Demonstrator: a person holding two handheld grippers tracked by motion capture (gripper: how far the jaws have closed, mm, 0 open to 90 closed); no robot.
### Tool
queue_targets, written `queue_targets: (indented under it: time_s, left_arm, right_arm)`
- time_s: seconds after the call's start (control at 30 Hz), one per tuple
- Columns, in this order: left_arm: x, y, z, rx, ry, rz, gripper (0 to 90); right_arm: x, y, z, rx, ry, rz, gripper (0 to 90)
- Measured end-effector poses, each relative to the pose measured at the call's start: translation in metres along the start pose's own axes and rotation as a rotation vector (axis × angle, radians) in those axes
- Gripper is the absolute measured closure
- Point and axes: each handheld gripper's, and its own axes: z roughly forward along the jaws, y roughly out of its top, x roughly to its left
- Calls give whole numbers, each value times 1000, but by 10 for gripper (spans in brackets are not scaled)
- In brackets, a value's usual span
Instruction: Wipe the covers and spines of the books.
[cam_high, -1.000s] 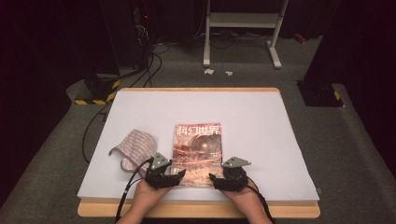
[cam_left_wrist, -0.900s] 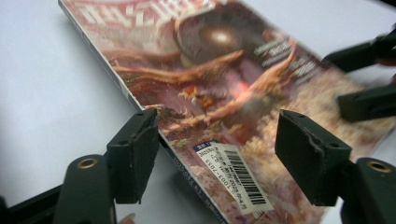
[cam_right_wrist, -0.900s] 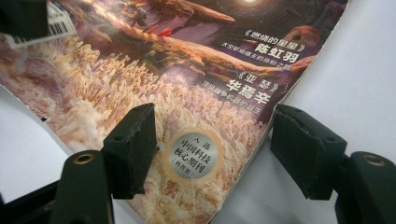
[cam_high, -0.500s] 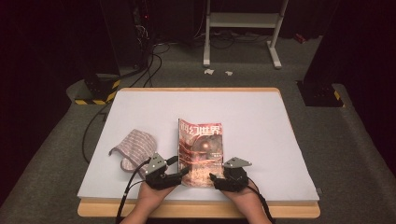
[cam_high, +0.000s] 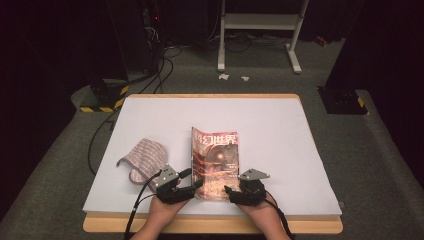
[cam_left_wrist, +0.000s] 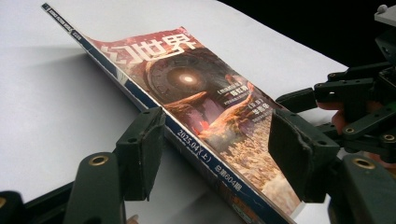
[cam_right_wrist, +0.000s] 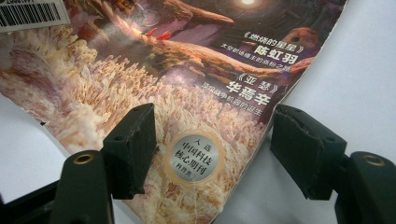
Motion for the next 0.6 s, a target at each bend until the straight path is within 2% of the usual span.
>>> queue_targets:
  time_s: [0.2, 0.27, 0.3, 0.33, 0.37, 0.4, 0.5, 0.6]
  left_arm:
    - [1, -4, -1, 4, 2, -32, 363]
    - [2, -4, -1, 10, -34, -64, 369]
    - [2, -5, 3, 54, -78, -75, 408]
    - [-1, -8, 8, 93, -91, -65, 398]
    - [-6, -11, 10, 100, -53, -20, 398]
    - [-8, -10, 10, 89, -30, 1, 402]
    - [-4, -4, 8, 91, -68, -27, 385]
    - [-2, -1, 5, 96, -66, -30, 371]
  right_arm:
    - [0, 0, 0, -2, -1, -1, 314]
    - [0, 0, 0, -2, -1, 0, 314]
    - [0, 0, 0, -1, -3, 2, 314]
    - [0, 0, 0, -2, -4, 4, 314]
    - [0, 0, 0, -2, -3, 5, 315]
    - [0, 0, 0, -2, -3, 4, 315]
    - [0, 0, 0, -5, -5, 1, 314]
    - [-1, 0, 0, -5, 4, 3, 314]
